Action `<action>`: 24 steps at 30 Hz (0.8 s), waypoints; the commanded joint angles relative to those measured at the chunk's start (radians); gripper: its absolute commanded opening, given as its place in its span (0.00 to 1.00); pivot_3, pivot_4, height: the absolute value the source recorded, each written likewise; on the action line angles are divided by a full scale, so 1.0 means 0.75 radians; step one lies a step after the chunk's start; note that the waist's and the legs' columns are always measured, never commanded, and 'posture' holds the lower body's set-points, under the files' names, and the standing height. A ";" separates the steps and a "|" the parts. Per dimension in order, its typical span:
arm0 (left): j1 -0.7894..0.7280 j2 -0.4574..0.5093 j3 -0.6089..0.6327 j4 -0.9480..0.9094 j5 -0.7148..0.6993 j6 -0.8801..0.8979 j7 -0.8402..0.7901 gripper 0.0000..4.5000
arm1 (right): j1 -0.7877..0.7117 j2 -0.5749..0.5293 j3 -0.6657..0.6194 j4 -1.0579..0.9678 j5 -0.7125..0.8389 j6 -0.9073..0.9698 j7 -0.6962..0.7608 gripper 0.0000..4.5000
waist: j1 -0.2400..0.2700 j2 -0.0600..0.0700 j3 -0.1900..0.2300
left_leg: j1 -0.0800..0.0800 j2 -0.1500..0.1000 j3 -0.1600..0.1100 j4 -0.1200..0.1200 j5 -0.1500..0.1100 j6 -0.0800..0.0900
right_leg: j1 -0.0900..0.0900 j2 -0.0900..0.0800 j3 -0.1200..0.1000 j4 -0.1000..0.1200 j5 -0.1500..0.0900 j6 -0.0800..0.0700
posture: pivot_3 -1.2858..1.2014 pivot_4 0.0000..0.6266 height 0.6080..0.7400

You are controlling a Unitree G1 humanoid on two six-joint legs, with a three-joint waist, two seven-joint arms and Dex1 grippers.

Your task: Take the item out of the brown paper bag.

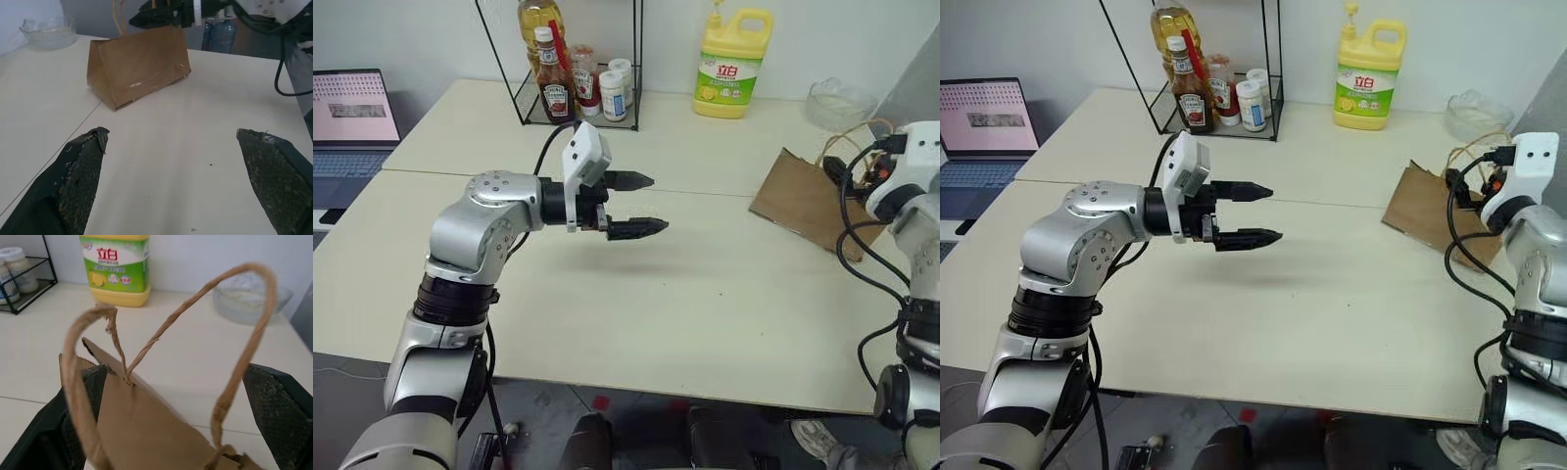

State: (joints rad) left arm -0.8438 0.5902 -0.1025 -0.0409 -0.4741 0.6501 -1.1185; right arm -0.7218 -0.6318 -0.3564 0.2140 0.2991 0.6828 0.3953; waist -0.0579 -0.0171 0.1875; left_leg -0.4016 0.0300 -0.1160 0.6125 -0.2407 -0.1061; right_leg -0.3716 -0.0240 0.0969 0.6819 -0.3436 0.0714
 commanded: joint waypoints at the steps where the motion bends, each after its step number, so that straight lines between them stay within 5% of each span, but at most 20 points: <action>1: -0.046 0.016 0.018 0.004 0.000 -0.024 -0.018 0.99 | -0.106 -0.053 -0.005 0.128 0.060 -0.027 0.124 1.00 | 0.000 0.000 0.000 | 0.000 0.000 0.000 0.000 0.000 0.000 | 0.000 0.000 0.000 0.000 0.000 0.000 | 0.52 0.24 1.00; 15: -0.067 -0.011 0.016 0.036 0.032 -0.072 0.001 0.99 | -0.424 -0.063 0.071 0.762 0.021 -0.225 0.288 1.00 | -0.011 0.001 0.000 | 0.000 0.000 0.003 0.001 0.000 0.000 | 0.000 -0.001 0.000 0.000 0.000 0.000 | 0.52 0.24 1.00; 18: -0.065 -0.014 0.021 0.035 0.035 -0.076 0.009 1.00 | -0.443 -0.058 0.065 0.792 0.027 -0.253 0.305 0.87 | -0.013 0.001 0.000 | 0.000 0.000 0.003 0.001 0.000 0.000 | 0.000 -0.001 0.000 0.000 0.000 0.000 | 0.52 0.24 1.00; 24: -0.059 -0.013 0.022 0.015 0.030 -0.073 0.024 1.00 | -0.456 -0.061 0.055 0.815 0.043 -0.261 0.333 0.41 | -0.019 0.001 0.000 | 0.000 0.000 0.003 0.001 0.001 0.000 | 0.000 -0.001 0.000 0.000 0.000 0.000 | 0.52 0.24 1.00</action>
State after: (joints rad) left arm -0.8702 0.5819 -0.1030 -0.0024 -0.4476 0.6068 -1.1026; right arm -1.0316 -0.6615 -0.2928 0.8340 0.3172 0.5126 0.6320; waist -0.0721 -0.0165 0.1878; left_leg -0.4018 0.0303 -0.1136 0.6138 -0.2403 -0.1064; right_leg -0.3716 -0.0248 0.0970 0.6823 -0.3435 0.0713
